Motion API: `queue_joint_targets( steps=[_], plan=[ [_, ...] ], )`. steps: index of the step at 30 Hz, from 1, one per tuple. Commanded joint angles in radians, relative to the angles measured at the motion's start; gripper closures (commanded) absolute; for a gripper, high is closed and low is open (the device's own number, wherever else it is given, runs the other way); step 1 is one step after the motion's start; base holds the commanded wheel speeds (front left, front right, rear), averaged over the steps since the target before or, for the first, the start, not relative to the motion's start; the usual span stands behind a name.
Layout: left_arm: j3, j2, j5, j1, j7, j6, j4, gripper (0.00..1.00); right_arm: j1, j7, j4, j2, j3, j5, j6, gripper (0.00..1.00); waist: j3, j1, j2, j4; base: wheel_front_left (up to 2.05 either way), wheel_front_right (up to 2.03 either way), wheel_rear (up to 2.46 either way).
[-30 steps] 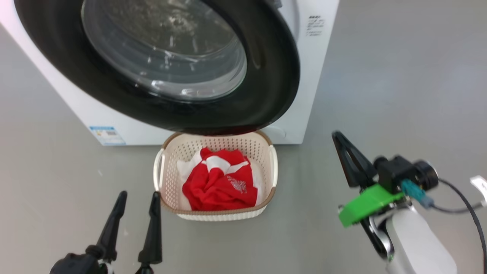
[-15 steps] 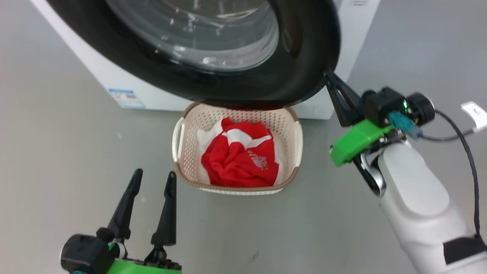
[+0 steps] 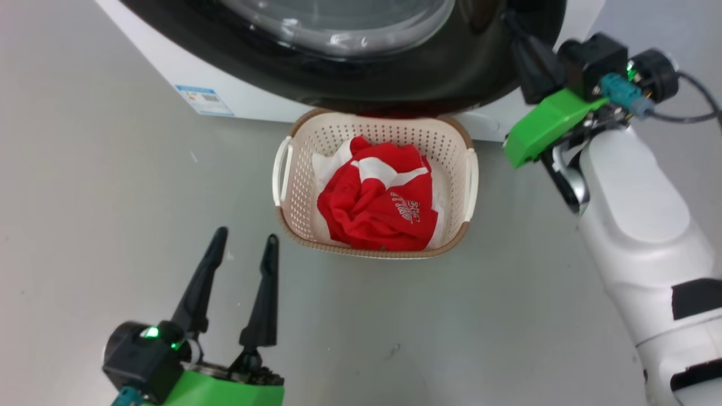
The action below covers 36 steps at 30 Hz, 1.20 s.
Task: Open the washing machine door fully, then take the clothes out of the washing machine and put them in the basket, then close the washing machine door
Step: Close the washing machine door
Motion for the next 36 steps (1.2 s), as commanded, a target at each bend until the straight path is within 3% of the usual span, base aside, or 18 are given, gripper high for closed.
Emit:
queue_joint_targets(
  steps=[1,22,33,34,35,36],
  plan=[
    [0.023,0.006,0.011,-0.032,-0.008,-0.013,-0.018,0.0,-0.029,-0.006,-0.014,0.015,-0.005,-0.016,0.002,1.0,0.013,0.0,-0.0001,0.011,0.0,0.0,0.0],
    [0.007,-0.017,0.044,-0.074,-0.008,-0.047,0.01,0.0,-0.153,-0.006,0.043,0.015,-0.176,-0.184,0.002,1.0,0.063,0.0,-0.0001,0.038,0.0,0.0,0.0],
    [0.041,-0.025,0.029,-0.06,-0.008,-0.039,0.033,0.0,0.017,-0.006,-0.075,0.015,-0.05,-0.058,0.002,1.0,0.011,0.0,-0.0001,-0.008,0.0,0.0,0.0],
    [0.045,-0.026,0.028,-0.059,-0.008,-0.036,0.034,0.0,0.041,-0.006,-0.095,0.015,-0.04,-0.049,0.002,0.9,0.005,0.0,-0.0001,-0.014,0.0,0.0,0.0],
    [0.048,-0.025,0.028,-0.056,-0.008,-0.034,0.035,0.0,0.066,-0.006,-0.116,0.015,-0.029,-0.038,0.002,0.66,-0.002,0.0,-0.0001,-0.02,0.0,0.0,0.0],
    [0.052,-0.025,0.028,-0.054,-0.008,-0.031,0.036,0.0,0.092,-0.006,-0.138,0.015,-0.021,-0.027,0.002,0.54,-0.01,0.0,-0.0001,-0.026,0.0,0.0,0.0]
  ],
)
